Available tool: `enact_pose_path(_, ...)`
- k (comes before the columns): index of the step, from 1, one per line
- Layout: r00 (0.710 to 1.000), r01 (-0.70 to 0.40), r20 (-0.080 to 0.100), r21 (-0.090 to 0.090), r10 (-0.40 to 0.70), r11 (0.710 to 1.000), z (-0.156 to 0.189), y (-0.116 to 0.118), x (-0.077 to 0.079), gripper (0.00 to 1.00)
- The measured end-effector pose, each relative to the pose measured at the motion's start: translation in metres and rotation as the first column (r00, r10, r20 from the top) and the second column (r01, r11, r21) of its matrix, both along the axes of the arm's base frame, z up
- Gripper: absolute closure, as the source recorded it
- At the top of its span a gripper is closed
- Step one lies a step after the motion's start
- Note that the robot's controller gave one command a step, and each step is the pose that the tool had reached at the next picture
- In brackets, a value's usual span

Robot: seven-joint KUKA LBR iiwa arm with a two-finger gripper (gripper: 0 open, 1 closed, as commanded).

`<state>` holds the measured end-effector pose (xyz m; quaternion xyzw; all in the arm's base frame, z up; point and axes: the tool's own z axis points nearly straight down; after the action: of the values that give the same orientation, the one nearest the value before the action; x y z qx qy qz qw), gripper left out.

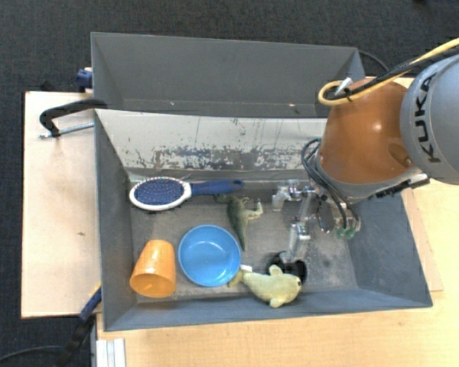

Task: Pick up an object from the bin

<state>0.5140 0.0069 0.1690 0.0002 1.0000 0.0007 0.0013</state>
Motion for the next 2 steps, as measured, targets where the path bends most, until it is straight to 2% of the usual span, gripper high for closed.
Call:
enact_pose_path(1, 0.961, -0.278, -0.006, 0.0, 0.278, 0.961, -0.0839, -0.0434, -0.0184, 0.0)
enact_pose_path(2, 0.96, -0.279, -0.001, -0.001, 0.279, 0.96, -0.0817, -0.0424, -0.0168, 1.0)
